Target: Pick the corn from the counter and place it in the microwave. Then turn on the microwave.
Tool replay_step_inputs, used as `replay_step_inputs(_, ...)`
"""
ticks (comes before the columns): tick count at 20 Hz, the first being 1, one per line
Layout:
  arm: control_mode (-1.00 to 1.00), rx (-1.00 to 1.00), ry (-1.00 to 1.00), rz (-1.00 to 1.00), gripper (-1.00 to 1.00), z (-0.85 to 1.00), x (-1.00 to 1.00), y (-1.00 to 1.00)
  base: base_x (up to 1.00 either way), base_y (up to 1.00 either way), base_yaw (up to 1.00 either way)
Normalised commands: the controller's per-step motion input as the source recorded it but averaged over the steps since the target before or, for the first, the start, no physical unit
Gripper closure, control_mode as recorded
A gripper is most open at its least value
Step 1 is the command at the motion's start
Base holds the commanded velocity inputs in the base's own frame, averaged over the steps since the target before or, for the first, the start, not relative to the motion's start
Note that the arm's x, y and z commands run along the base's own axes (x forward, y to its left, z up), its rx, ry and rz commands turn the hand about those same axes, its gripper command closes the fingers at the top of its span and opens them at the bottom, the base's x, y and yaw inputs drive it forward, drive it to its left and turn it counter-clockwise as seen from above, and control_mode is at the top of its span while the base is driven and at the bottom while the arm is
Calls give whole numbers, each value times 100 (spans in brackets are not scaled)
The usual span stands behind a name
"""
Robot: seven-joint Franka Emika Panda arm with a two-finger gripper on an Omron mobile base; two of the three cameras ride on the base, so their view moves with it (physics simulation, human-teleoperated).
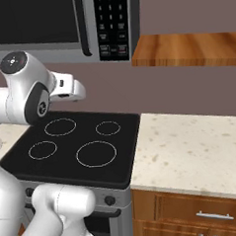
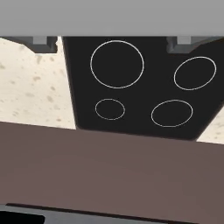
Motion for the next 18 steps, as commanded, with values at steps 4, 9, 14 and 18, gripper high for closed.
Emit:
replay_step_inputs(4,-100,-2,-15,0,-100,23,0,0,0,0,0)
replay_step_inputs(9,-100,-2,-14,0,-100,21,0,-6,0,0,0)
replay_step_inputs(14,-100,2,-10,0,-100,37,0,-14,0,0,0)
replay_step_inputs(18,-100,7,-4,0,-100,47,0,-8,0,0,0)
